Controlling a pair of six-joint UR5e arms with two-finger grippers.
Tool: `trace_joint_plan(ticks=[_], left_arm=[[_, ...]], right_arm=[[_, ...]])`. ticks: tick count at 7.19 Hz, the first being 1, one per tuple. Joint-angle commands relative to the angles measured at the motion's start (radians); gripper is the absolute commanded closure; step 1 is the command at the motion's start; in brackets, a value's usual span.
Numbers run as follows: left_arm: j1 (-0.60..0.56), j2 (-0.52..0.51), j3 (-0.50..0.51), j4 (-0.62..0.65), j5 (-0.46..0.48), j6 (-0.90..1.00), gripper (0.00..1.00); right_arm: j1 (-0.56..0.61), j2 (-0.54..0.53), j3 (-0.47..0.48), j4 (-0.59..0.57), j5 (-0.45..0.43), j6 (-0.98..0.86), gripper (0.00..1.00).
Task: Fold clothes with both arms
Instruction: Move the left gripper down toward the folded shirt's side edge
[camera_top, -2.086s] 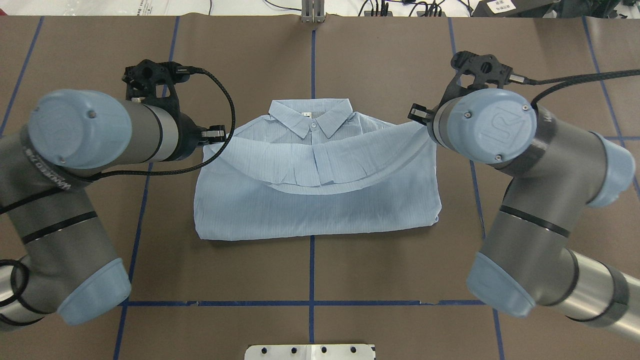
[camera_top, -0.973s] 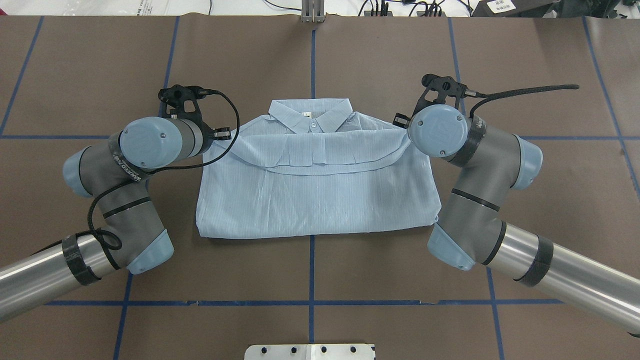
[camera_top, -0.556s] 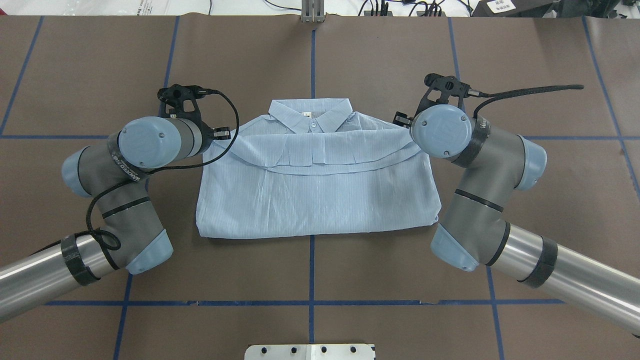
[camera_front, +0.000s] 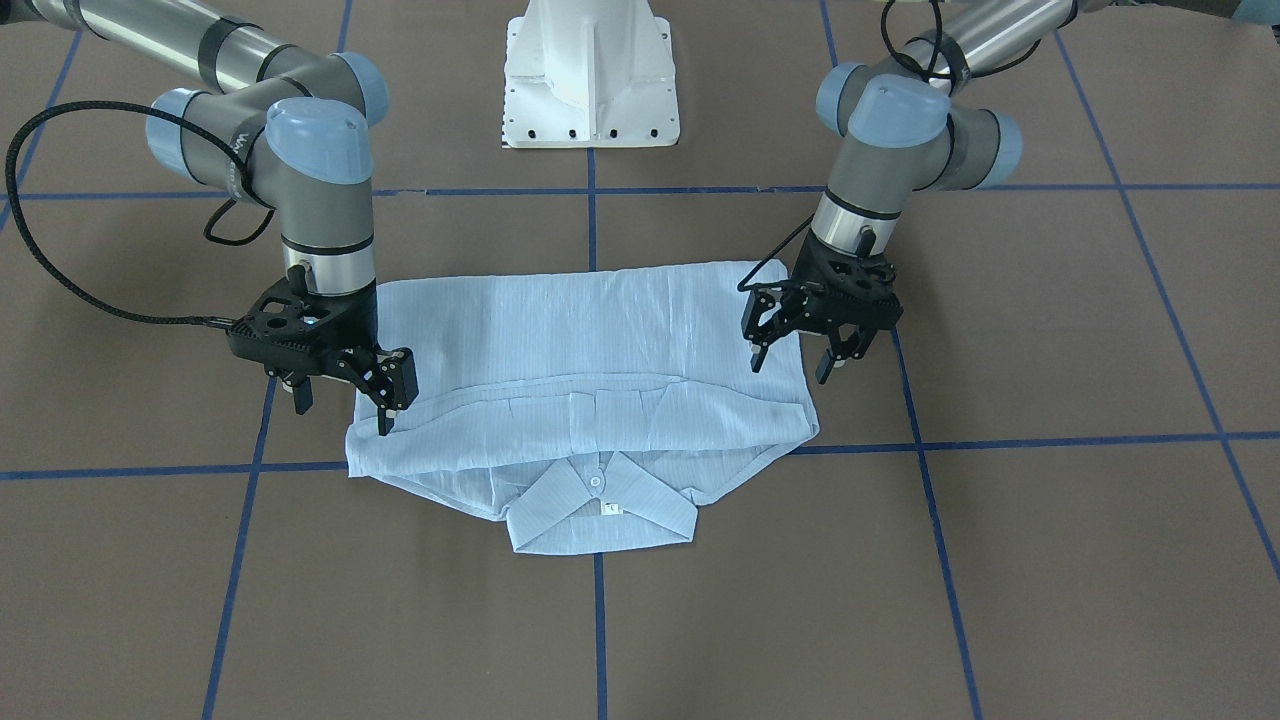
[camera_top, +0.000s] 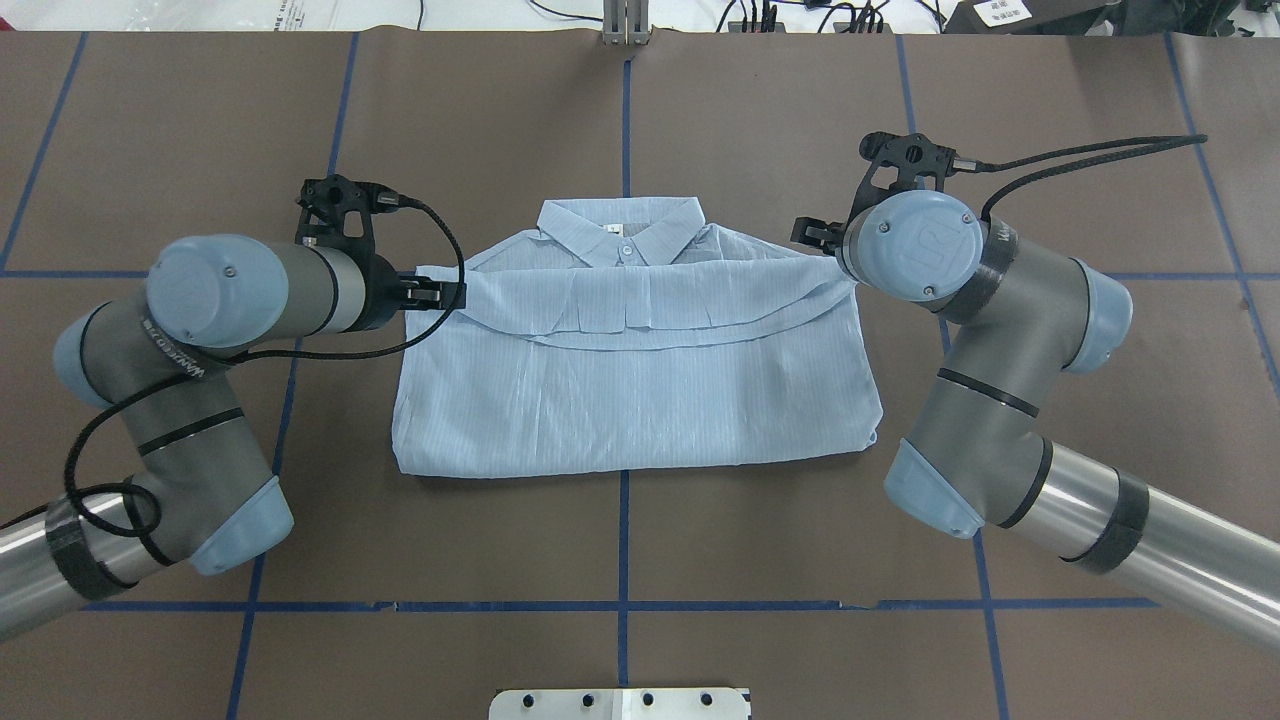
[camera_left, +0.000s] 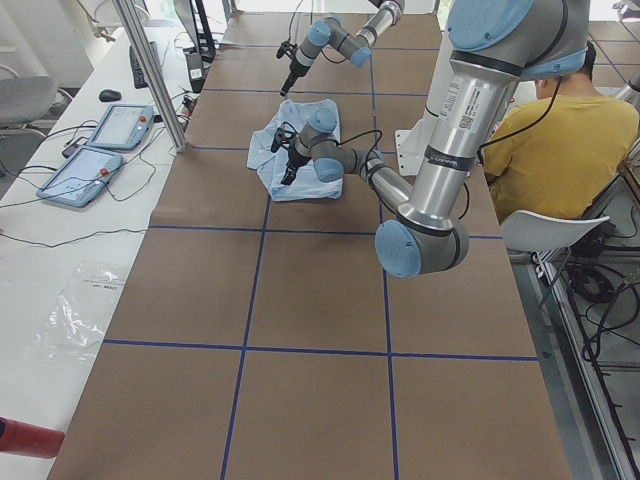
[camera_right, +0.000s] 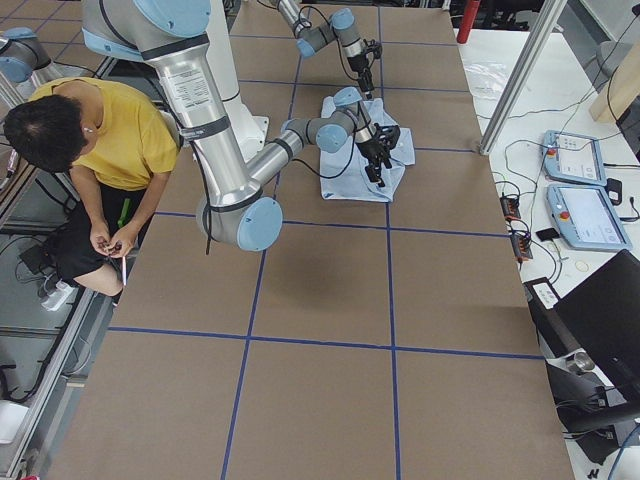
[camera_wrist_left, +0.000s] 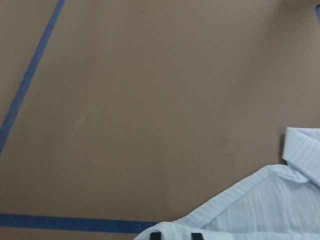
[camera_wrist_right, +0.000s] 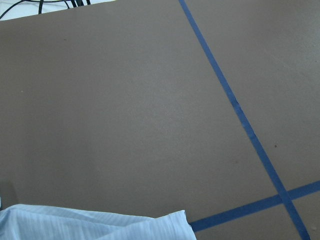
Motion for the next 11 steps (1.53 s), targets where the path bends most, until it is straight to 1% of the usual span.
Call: trace_joint_plan(ticks=[1, 2, 3, 4, 5, 6, 7, 8, 10, 11], left_arm=[[0.084, 0.155, -0.054, -0.157, -0.01, -0.083, 0.0], [0.143, 0.161, -0.054, -0.161, 0.035, -0.136, 0.0], [0.183, 0.161, -0.053, -0.161, 0.062, -0.159, 0.01], [0.194, 0.161, -0.054, -0.161, 0.063, -0.164, 0.21], [0.211, 0.162, -0.054, -0.16, 0.063, -0.164, 0.56], [0.232, 0.164, -0.054, -0.16, 0.068, -0.164, 0.61], [0.243, 0.167, -0.059, -0.16, 0.068, -0.164, 0.75], [0.246, 0.179, -0.077, -0.16, 0.068, -0.164, 1.0], [0.245, 0.252, -0.149, -0.158, 0.066, -0.158, 1.0], [0.234, 0.288, -0.168, -0.155, 0.065, -0.147, 1.0]], right_arm=[[0.001, -0.005, 0.011, 0.002, 0.003, -0.009, 0.0], [0.001, -0.005, 0.013, 0.002, 0.003, -0.009, 0.0], [0.001, -0.006, 0.013, 0.002, 0.003, -0.007, 0.0], [0.001, -0.006, 0.013, 0.002, 0.002, -0.007, 0.0], [-0.001, -0.006, 0.013, 0.002, 0.002, -0.007, 0.0], [-0.001, -0.006, 0.013, 0.002, 0.0, -0.007, 0.0], [-0.001, -0.006, 0.013, 0.002, 0.0, -0.007, 0.0], [-0.001, -0.008, 0.012, 0.002, 0.0, -0.007, 0.0], [-0.002, -0.006, 0.012, 0.002, -0.001, -0.006, 0.0], [-0.004, -0.006, 0.012, 0.002, -0.001, -0.006, 0.0]])
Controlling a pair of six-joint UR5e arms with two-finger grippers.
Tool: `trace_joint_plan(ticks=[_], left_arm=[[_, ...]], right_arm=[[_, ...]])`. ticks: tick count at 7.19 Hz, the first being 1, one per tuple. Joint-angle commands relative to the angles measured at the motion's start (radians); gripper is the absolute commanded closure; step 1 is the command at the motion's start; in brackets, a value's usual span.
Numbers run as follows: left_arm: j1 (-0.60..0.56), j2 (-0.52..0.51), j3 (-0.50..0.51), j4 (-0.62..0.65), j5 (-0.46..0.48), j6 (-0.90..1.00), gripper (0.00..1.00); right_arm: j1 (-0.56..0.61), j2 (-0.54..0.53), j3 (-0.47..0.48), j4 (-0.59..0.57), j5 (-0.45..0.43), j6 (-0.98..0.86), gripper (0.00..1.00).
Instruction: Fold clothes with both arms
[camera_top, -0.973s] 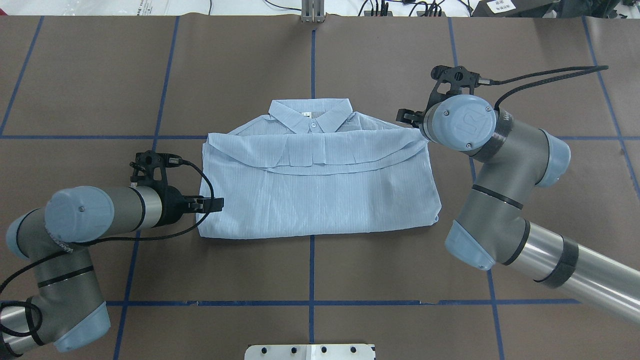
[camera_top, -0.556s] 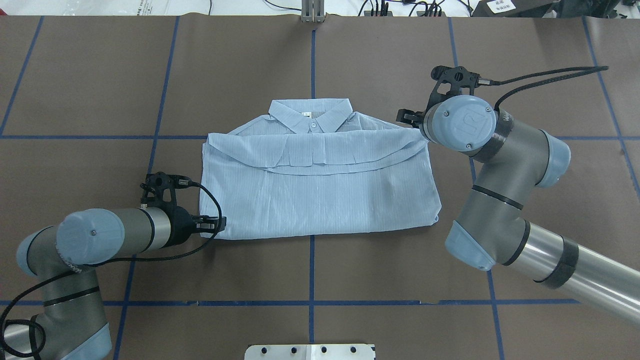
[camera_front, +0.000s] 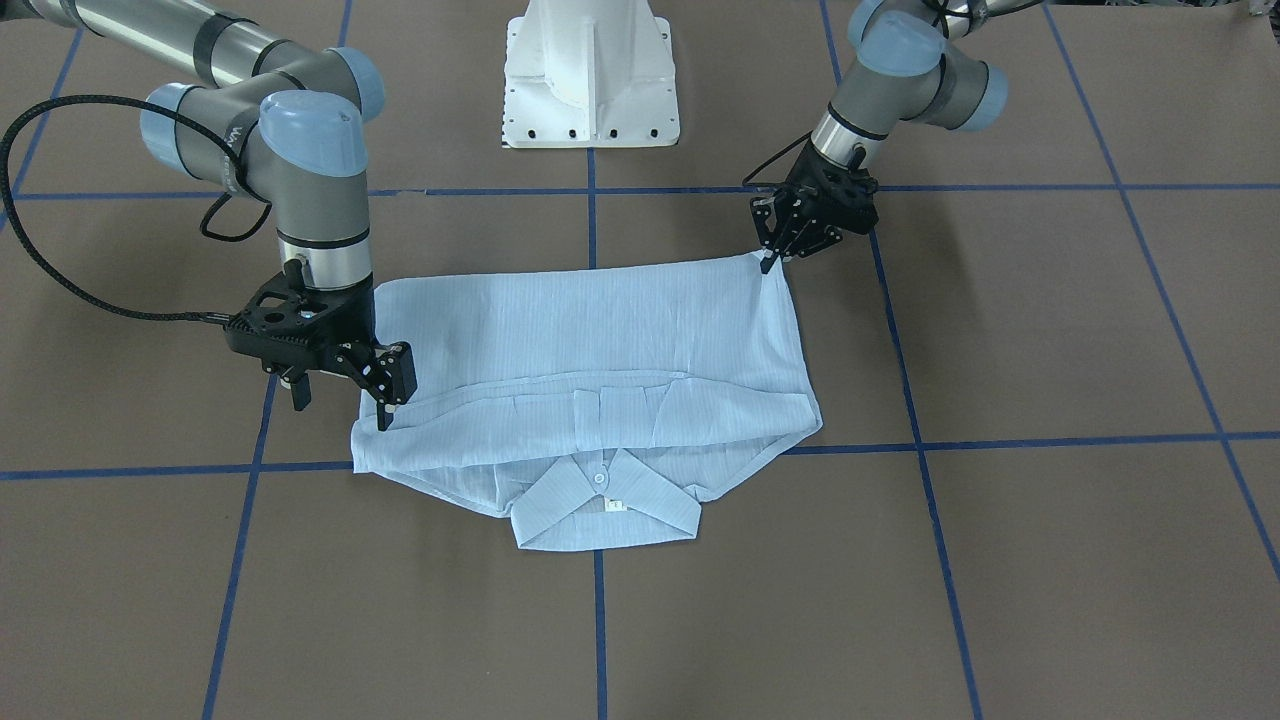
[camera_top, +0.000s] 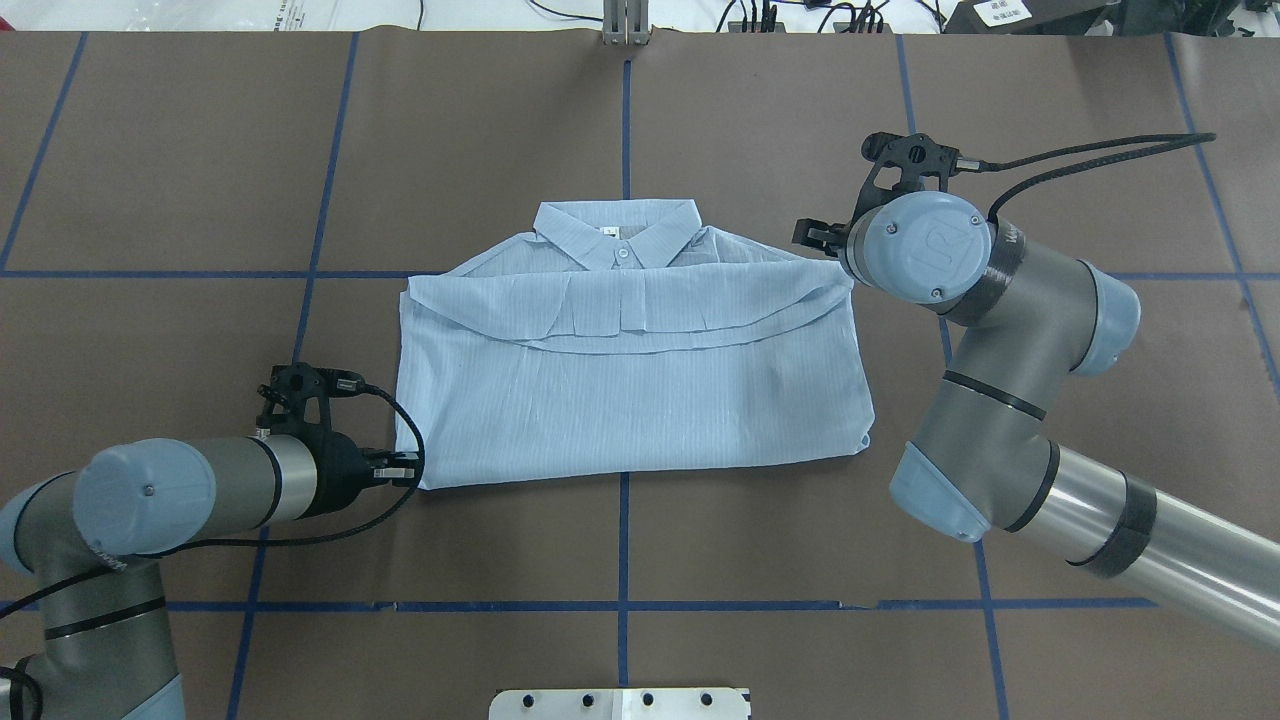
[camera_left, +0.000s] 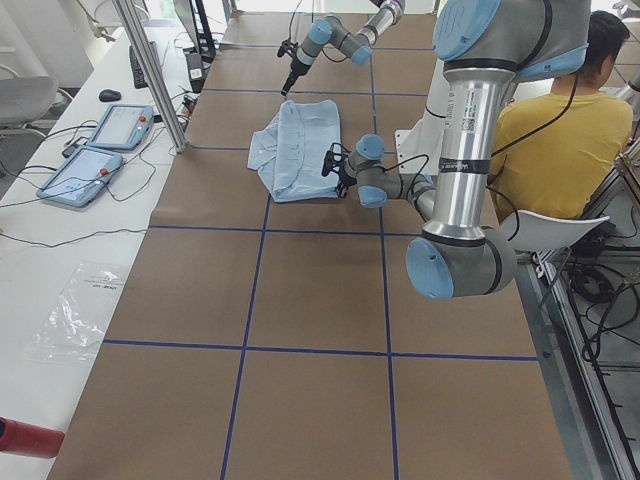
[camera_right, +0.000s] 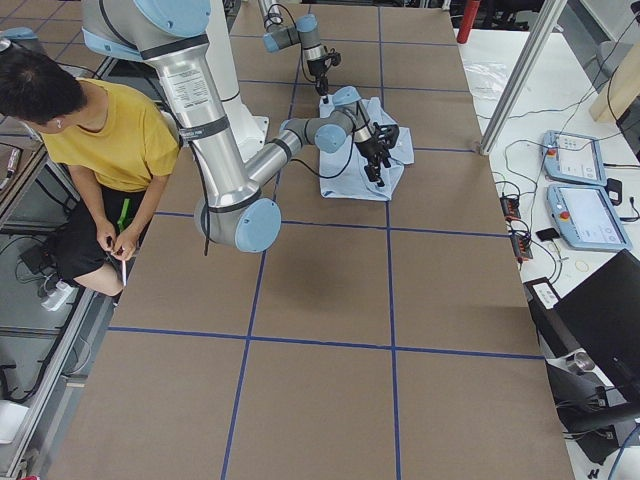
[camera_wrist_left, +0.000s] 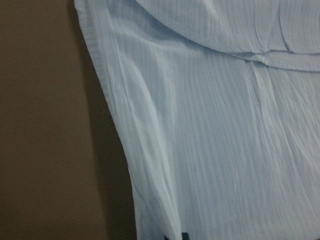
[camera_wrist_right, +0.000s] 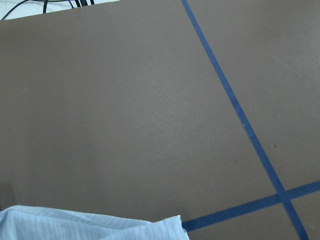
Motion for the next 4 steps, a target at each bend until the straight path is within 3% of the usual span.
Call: trace_joint_plan(ticks=[1, 3, 4], left_arm=[[-0.046, 0.044, -0.016, 0.006, 0.0, 0.039, 1.0], [-0.24, -0.007, 0.099, 0.007, -0.002, 0.24, 1.0], [-0.352, -0.131, 0.232, 0.007, -0.003, 0.337, 1.0]], right_arm=[[-0.002, 0.0, 0.0, 0.0, 0.0, 0.001, 0.0], [-0.005, 0.005, 0.0, 0.002, 0.001, 0.001, 0.0], [-0.006, 0.012, 0.0, 0.002, 0.001, 0.005, 0.0]])
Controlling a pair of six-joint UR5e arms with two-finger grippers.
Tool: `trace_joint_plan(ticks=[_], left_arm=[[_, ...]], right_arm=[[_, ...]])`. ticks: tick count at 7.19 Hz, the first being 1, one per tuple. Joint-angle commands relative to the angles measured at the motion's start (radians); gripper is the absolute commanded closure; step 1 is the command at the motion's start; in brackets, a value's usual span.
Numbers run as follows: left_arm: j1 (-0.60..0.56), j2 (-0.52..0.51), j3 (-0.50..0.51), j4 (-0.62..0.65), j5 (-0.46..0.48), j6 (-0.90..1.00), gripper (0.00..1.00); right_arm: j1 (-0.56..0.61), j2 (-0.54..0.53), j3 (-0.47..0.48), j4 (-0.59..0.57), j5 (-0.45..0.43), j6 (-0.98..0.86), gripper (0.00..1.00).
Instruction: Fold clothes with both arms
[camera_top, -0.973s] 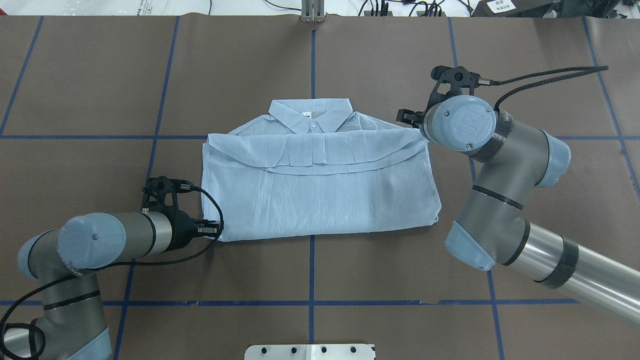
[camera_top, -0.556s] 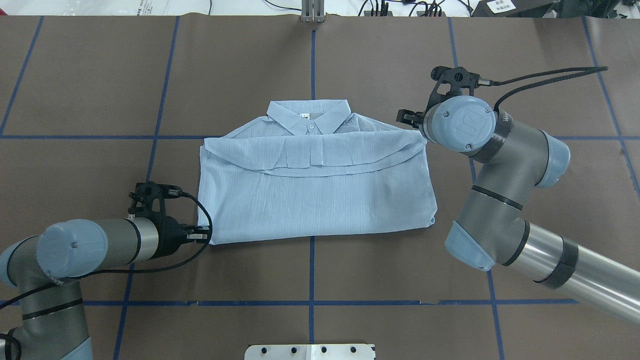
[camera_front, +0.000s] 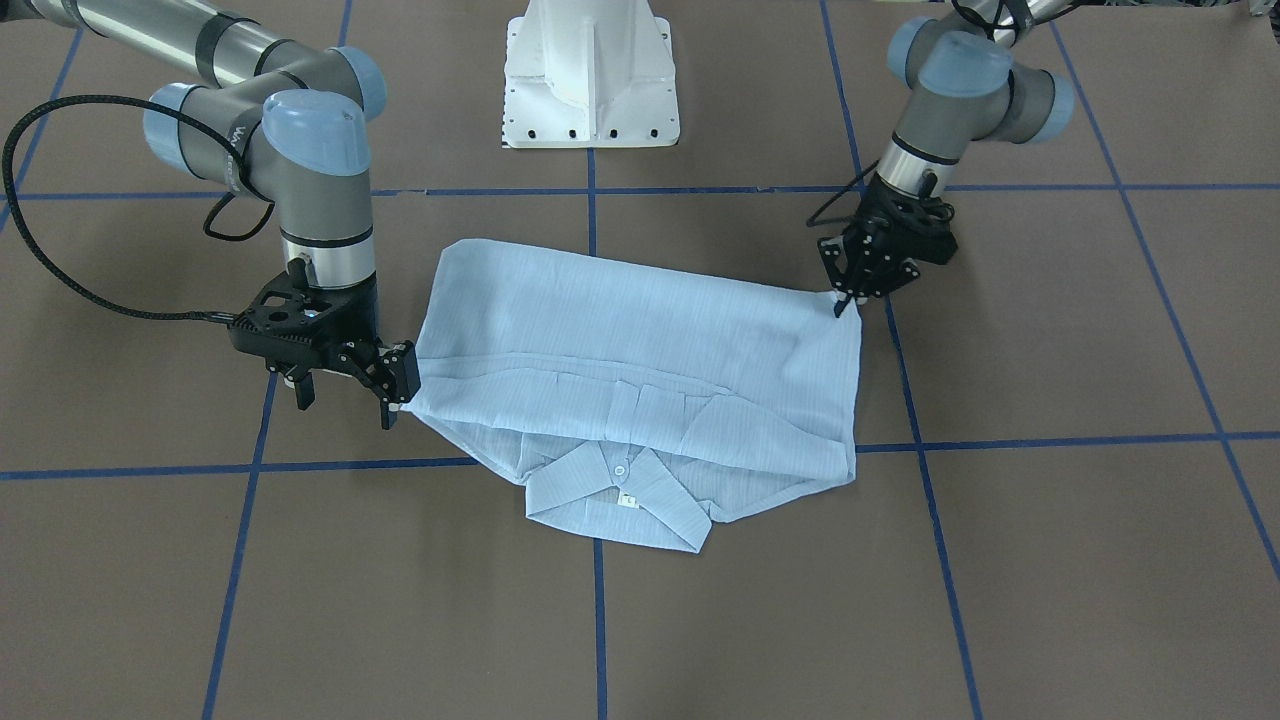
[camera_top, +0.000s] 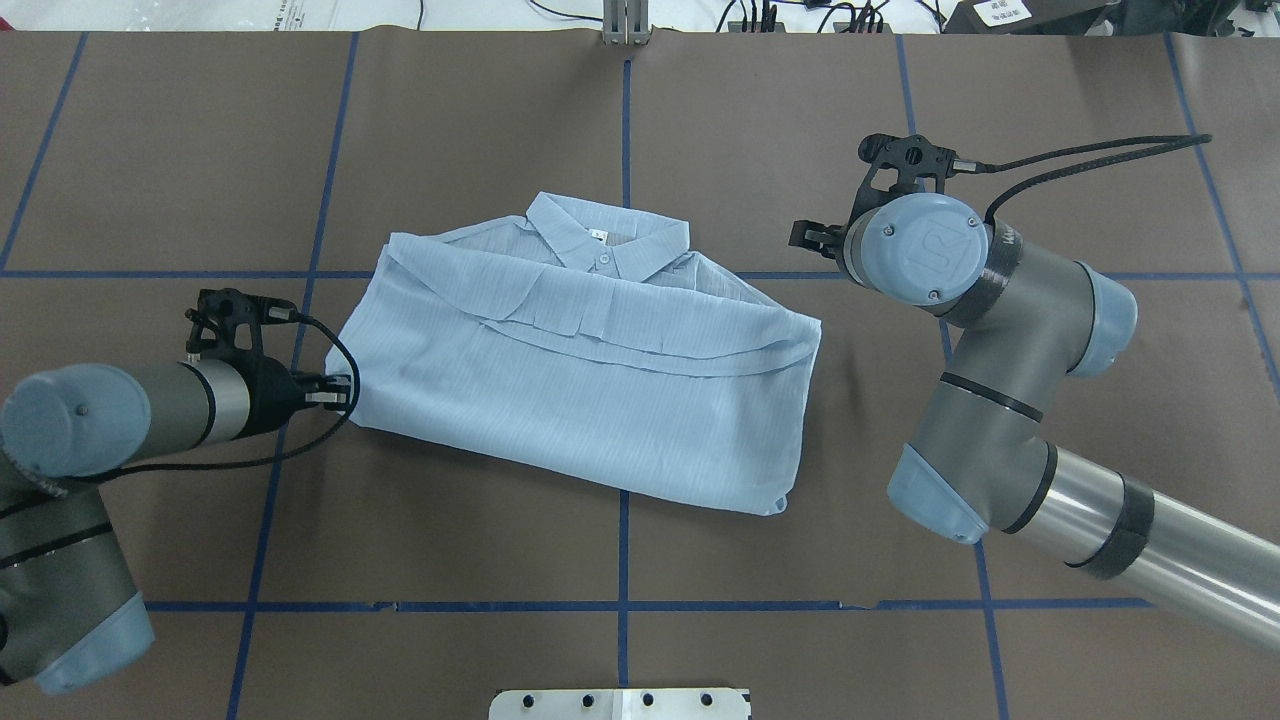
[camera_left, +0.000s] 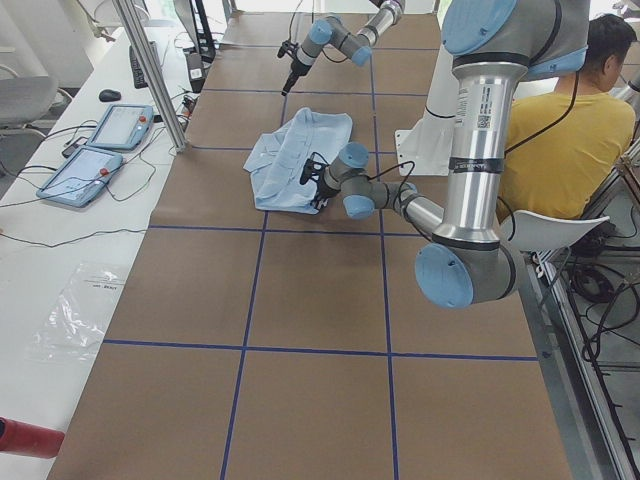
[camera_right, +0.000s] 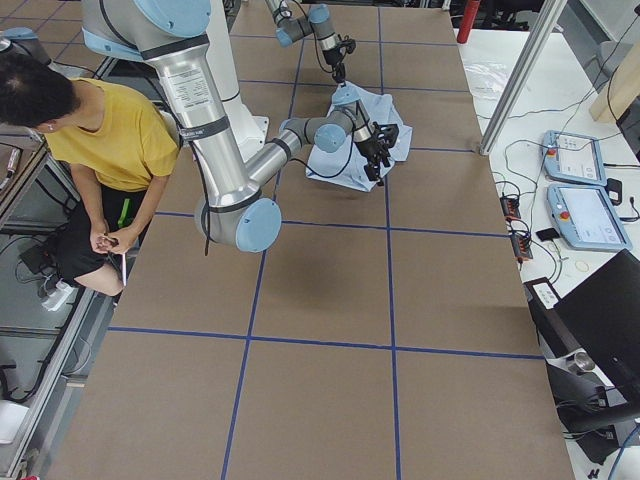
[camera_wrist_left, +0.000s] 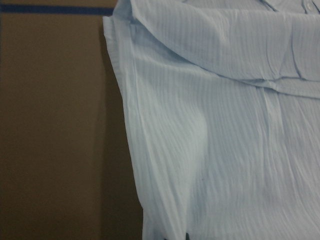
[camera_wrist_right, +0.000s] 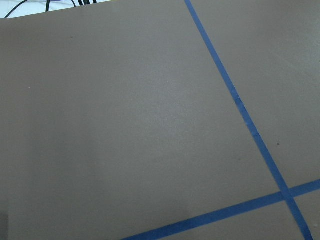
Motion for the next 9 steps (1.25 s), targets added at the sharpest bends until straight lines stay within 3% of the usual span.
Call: trace_joint_plan(ticks=[1, 4, 5, 6, 7, 8, 9], left_arm=[[-0.196, -0.259, 0.314, 0.001, -0.002, 0.152, 1.0], [-0.269, -0.649, 0.747, -0.011, 0.033, 0.157, 1.0], [-0.269, -0.725, 0.835, -0.013, 0.032, 0.157, 1.0], [-0.276, -0.724, 0.834, -0.019, 0.029, 0.184, 1.0], [-0.293, -0.709, 0.833, -0.054, 0.024, 0.268, 0.01], [-0.327, -0.692, 0.827, -0.089, -0.006, 0.313, 0.0], [-0.389, -0.681, 0.808, -0.09, -0.143, 0.386, 0.0]], right_arm=[[-0.004, 0.01, 0.002, 0.0, -0.001, 0.01, 0.0], [-0.011, 0.019, 0.003, 0.022, 0.001, 0.013, 0.0], [-0.015, 0.021, 0.006, 0.023, 0.001, 0.014, 0.0], [-0.018, 0.024, 0.006, 0.023, 0.001, 0.014, 0.0], [-0.025, 0.039, 0.002, 0.022, -0.001, 0.028, 0.0], [-0.03, 0.073, -0.014, 0.019, -0.003, 0.049, 0.0], [-0.03, 0.116, -0.056, 0.019, -0.003, 0.083, 0.0]])
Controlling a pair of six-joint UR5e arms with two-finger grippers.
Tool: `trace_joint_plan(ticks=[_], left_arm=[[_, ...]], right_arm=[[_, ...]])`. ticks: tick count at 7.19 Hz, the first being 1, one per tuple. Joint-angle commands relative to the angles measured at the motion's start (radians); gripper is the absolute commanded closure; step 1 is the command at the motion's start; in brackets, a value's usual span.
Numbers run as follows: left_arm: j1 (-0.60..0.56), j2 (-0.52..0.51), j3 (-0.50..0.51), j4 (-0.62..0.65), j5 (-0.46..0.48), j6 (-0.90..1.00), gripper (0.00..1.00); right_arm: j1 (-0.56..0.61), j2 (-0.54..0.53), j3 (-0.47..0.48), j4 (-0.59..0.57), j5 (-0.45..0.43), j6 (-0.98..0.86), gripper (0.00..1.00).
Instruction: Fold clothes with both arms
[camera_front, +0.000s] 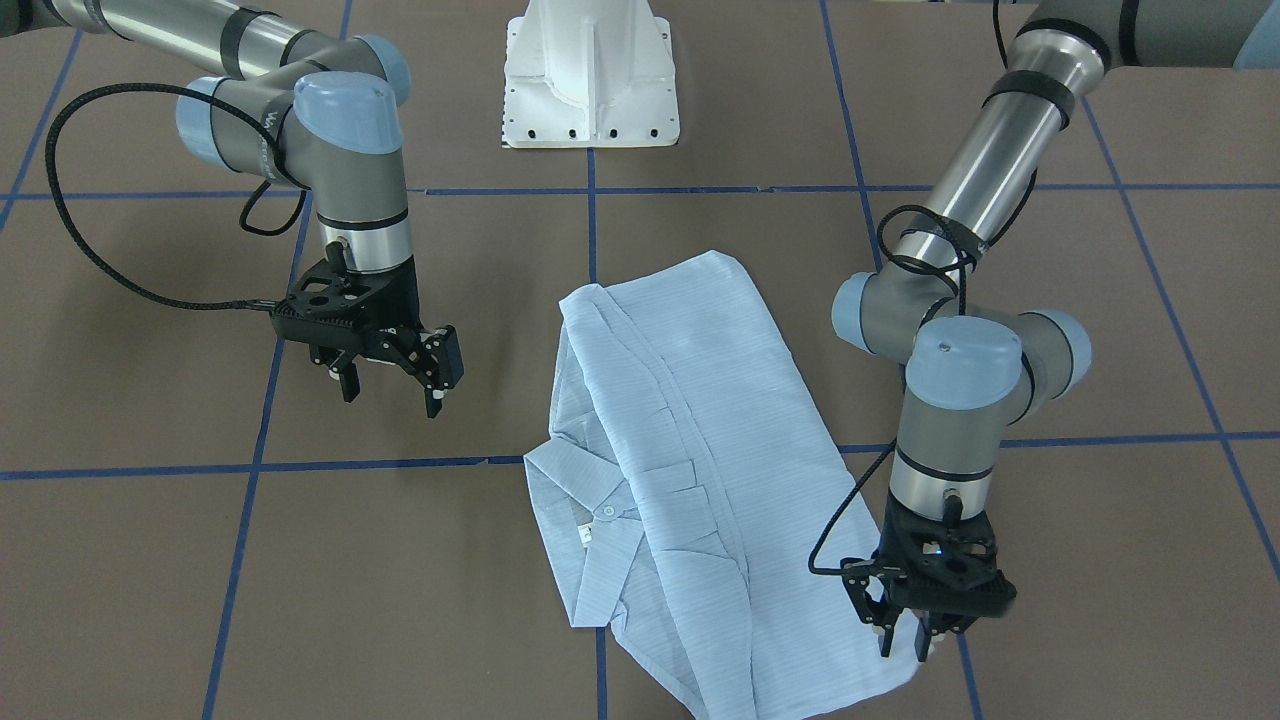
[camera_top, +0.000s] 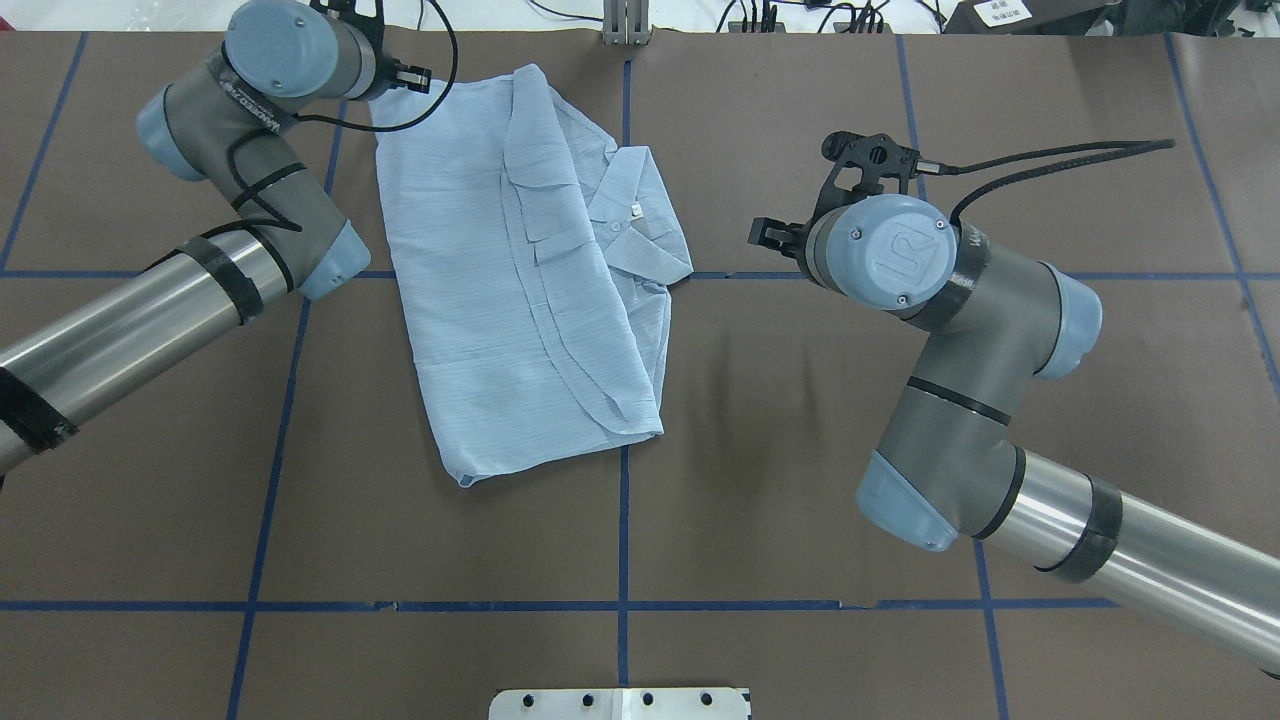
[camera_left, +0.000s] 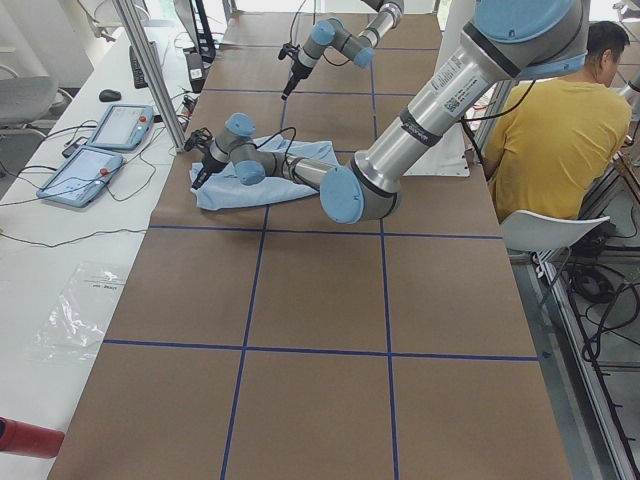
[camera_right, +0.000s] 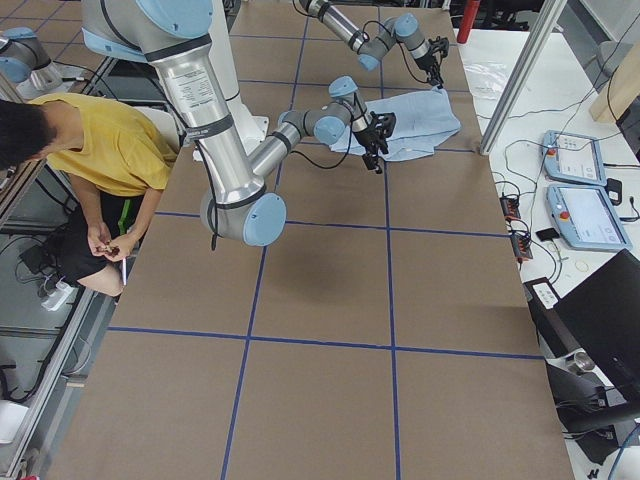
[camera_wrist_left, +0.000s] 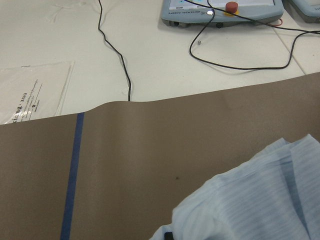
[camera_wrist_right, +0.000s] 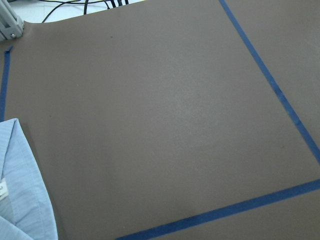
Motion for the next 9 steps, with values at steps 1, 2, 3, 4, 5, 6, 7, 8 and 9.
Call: trace_joint_plan(ticks=[1, 2, 3, 4, 5, 6, 7, 8, 9], left_arm=[[-0.086, 0.064, -0.058, -0.021, -0.17, 0.129, 0.0], [-0.086, 0.099, -0.115, -0.021, -0.17, 0.122, 0.0], [-0.086, 0.11, -0.13, -0.021, -0.172, 0.119, 0.0], [-0.086, 0.114, -0.132, -0.022, -0.172, 0.119, 0.0], [-0.086, 0.114, -0.132, -0.023, -0.172, 0.118, 0.0], [-0.086, 0.115, -0.132, -0.023, -0.172, 0.119, 0.0], [-0.083, 0.115, -0.132, -0.023, -0.172, 0.118, 0.0], [-0.083, 0.115, -0.132, -0.023, -0.172, 0.119, 0.0], [-0.082, 0.127, -0.134, -0.026, -0.173, 0.119, 0.0]], right_arm=[[-0.003, 0.129, -0.136, -0.004, -0.001, 0.125, 0.0], [-0.003, 0.209, -0.236, -0.004, 0.004, 0.214, 0.0], [-0.009, 0.249, -0.284, -0.004, 0.005, 0.306, 0.02], [-0.018, 0.272, -0.318, -0.006, 0.005, 0.39, 0.07], [-0.03, 0.304, -0.379, -0.004, 0.007, 0.467, 0.1], [-0.044, 0.332, -0.421, -0.003, 0.007, 0.515, 0.11], [-0.062, 0.334, -0.426, -0.001, 0.004, 0.543, 0.12], [-0.073, 0.34, -0.427, -0.001, 0.001, 0.558, 0.12], [-0.079, 0.347, -0.447, -0.001, -0.007, 0.566, 0.13]])
